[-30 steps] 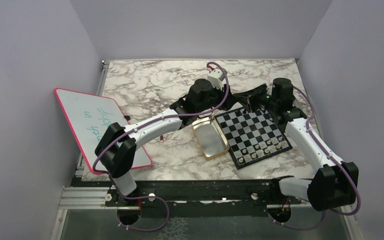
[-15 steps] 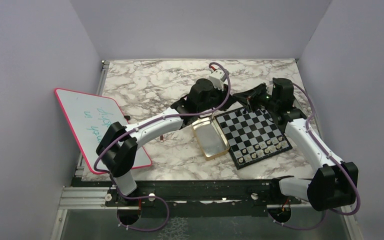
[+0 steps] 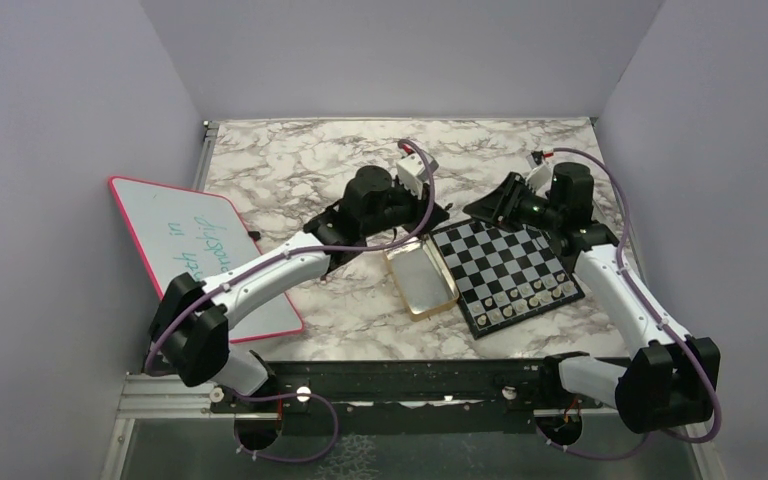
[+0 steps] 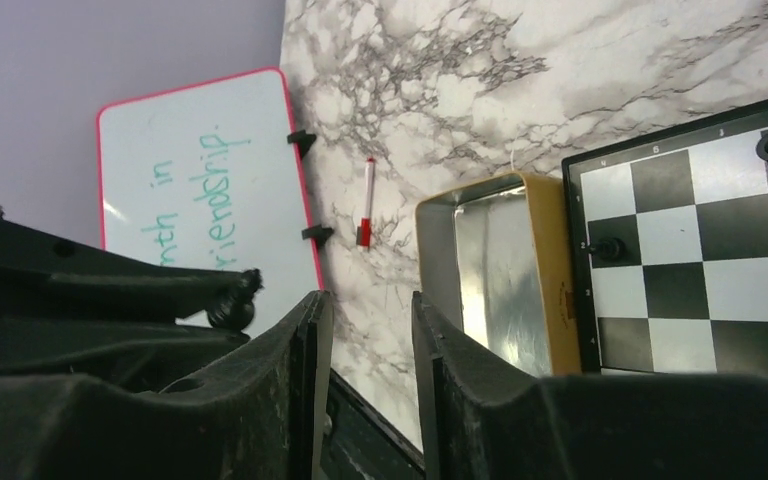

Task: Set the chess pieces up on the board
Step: Place the chess piece on the chessboard, then pick up the chess piece from the storage box.

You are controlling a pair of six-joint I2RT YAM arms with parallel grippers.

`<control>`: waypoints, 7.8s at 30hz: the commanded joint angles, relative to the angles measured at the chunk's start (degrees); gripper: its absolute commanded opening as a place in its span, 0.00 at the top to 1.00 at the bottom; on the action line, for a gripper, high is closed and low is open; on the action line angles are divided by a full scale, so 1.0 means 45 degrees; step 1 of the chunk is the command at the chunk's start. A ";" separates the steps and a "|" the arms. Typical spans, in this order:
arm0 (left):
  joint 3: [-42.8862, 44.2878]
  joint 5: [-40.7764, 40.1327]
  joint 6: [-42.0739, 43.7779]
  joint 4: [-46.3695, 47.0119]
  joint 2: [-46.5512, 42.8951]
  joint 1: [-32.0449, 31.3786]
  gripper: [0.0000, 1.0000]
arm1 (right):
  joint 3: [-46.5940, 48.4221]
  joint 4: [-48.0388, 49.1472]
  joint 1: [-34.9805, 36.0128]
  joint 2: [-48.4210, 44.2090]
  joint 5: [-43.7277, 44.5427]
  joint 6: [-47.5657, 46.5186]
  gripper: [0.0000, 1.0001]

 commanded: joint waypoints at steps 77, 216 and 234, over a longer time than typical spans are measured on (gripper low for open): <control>-0.0770 0.2049 0.3649 -0.2255 -0.2648 0.0758 0.01 | 0.0667 0.0109 -0.0360 0.0763 -0.2447 0.0056 1.00; -0.3015 0.0137 0.1426 -0.3535 -0.5244 0.3082 0.01 | 0.5220 -0.3422 0.1123 0.7733 1.2601 -0.6027 0.79; -0.3121 0.0155 0.1367 -0.3467 -0.5341 0.3054 0.01 | 0.6551 -0.2653 -0.1054 0.7573 1.3172 -0.6338 0.75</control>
